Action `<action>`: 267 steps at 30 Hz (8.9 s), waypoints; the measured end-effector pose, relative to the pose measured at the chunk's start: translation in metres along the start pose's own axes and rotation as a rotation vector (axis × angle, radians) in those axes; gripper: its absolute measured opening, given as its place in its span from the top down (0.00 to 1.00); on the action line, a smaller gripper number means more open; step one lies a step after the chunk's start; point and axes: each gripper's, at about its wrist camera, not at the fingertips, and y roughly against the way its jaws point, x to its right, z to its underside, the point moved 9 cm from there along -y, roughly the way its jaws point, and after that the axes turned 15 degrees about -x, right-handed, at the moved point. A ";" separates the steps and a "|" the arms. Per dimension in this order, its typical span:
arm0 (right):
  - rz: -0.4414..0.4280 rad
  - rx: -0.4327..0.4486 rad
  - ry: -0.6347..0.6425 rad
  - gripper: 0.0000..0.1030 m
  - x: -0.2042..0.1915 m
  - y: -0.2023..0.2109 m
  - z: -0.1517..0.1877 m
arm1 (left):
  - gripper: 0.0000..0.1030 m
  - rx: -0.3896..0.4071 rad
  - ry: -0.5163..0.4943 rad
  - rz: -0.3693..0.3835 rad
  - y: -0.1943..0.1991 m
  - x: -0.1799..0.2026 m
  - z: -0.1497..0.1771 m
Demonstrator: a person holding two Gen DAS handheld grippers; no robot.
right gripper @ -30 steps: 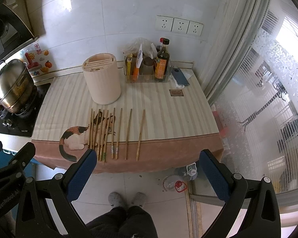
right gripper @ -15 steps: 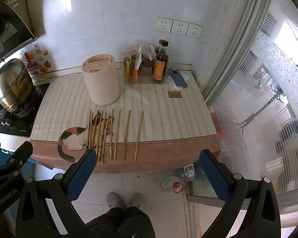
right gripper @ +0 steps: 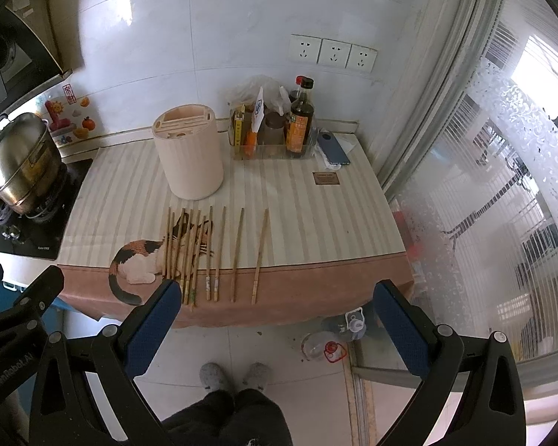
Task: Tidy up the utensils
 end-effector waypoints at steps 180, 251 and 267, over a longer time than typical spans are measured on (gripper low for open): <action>-0.466 0.052 0.056 0.91 -0.169 -0.220 -0.385 | 0.87 -0.064 0.084 0.213 -0.221 0.007 -0.356; -0.142 -0.567 0.079 0.92 -0.091 -0.405 -0.073 | 0.80 -0.588 0.024 0.107 -0.426 -0.030 -0.089; -0.092 -0.541 0.079 0.93 -0.121 -0.402 -0.078 | 0.96 -0.482 0.024 0.010 -0.409 -0.041 -0.085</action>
